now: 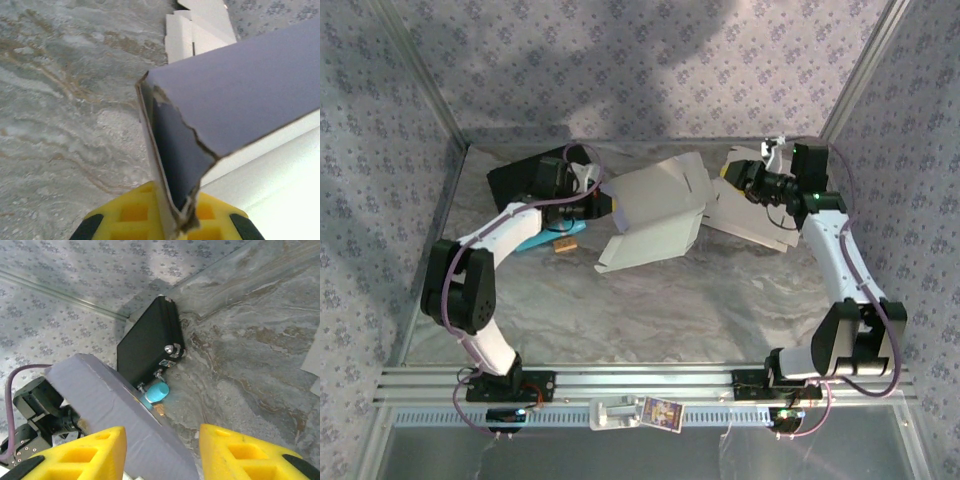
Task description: Fold the paper box
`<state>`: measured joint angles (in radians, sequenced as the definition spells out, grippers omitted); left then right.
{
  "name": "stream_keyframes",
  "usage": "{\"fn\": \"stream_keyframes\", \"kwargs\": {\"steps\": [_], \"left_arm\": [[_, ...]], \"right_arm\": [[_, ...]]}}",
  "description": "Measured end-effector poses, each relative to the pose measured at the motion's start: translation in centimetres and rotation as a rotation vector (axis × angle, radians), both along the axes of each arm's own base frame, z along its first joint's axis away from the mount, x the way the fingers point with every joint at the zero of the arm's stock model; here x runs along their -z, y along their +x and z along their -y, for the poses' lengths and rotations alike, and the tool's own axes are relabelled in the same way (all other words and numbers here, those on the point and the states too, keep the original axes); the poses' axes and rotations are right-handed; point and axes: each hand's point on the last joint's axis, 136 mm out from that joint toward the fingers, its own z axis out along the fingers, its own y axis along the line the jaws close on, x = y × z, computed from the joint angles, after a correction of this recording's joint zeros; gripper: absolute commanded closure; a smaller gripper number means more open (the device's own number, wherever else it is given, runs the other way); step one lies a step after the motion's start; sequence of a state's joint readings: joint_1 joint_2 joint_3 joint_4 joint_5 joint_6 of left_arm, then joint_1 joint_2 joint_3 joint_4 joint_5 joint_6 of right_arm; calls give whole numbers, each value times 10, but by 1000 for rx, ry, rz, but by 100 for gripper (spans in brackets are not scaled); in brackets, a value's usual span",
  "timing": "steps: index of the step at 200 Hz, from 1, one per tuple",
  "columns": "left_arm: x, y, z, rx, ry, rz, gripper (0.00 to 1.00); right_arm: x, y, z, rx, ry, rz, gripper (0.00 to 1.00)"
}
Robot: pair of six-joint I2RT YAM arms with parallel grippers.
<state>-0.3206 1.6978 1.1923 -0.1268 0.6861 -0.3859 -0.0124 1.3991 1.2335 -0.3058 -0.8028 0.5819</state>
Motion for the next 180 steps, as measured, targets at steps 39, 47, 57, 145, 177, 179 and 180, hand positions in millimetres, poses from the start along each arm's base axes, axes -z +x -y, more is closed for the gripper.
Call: {"fn": "stream_keyframes", "kwargs": {"steps": [39, 47, 57, 145, 177, 179, 180], "left_arm": [[-5, -1, 4, 26, -18, -7, 100], [-3, -2, 4, 28, -18, -14, 100], [-1, -3, 4, 28, -14, -26, 100], [6, -6, 3, 29, -4, -55, 100], [6, -6, 3, 32, -2, -51, 100], [6, -6, 3, 32, -2, -51, 100], [6, -6, 3, 32, -2, -50, 100]], "right_arm": [[-1, 4, -16, -108, 4, 37, 59], [-3, 3, -20, -128, 6, 44, 59], [-6, 1, -27, -155, 8, 58, 59], [-6, -8, -51, -242, -65, 105, 57], [-4, -10, -58, -252, -129, 123, 57], [-4, -10, -59, -252, -133, 125, 57], [-4, -10, -59, -252, -134, 124, 57]]}}
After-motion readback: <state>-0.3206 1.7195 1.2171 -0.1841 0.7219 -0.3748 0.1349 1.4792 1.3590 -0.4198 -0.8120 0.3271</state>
